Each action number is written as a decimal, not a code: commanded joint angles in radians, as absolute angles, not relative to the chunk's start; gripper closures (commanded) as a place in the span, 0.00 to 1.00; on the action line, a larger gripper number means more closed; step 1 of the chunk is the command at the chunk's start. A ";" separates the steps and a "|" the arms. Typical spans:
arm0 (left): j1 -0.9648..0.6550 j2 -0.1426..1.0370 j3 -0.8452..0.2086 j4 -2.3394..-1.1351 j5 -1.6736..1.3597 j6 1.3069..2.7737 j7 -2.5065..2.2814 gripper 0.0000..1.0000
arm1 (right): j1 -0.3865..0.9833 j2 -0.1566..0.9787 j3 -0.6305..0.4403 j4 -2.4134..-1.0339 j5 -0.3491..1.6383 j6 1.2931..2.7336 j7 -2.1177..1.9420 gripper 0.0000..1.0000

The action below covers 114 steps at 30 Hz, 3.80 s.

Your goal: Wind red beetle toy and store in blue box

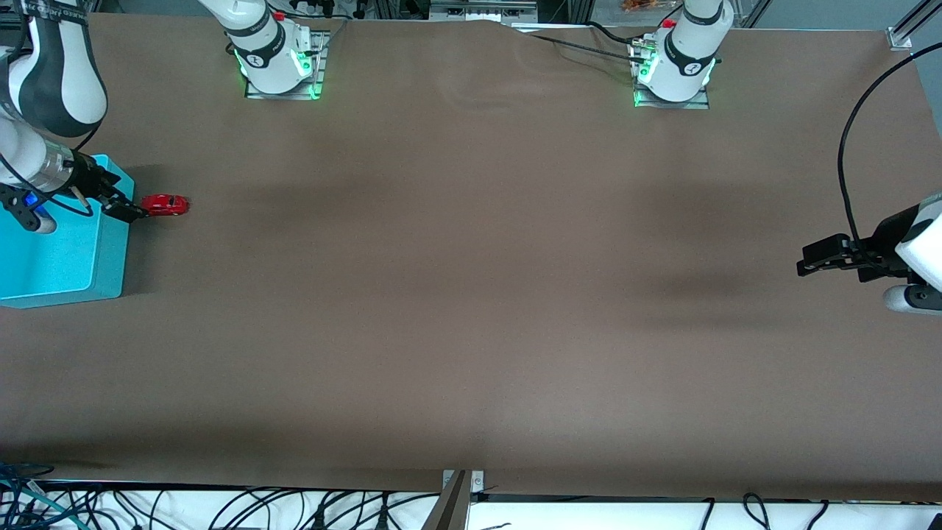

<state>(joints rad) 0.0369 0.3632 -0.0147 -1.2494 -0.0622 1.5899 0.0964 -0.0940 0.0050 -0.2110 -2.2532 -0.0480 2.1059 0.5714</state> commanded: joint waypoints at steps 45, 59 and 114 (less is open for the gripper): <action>0.015 0.379 -0.002 -1.213 -0.043 1.578 0.117 0.00 | -0.097 0.239 -0.302 -2.396 -0.052 2.525 0.782 0.00; 0.009 0.379 -0.008 -1.213 -0.044 1.578 0.114 0.00 | -0.098 0.290 -0.319 -2.396 -0.049 2.566 0.796 0.00; 0.002 0.380 0.000 -1.213 -0.048 1.578 0.112 0.00 | -0.091 0.209 -0.253 -2.391 -0.058 2.461 0.927 1.00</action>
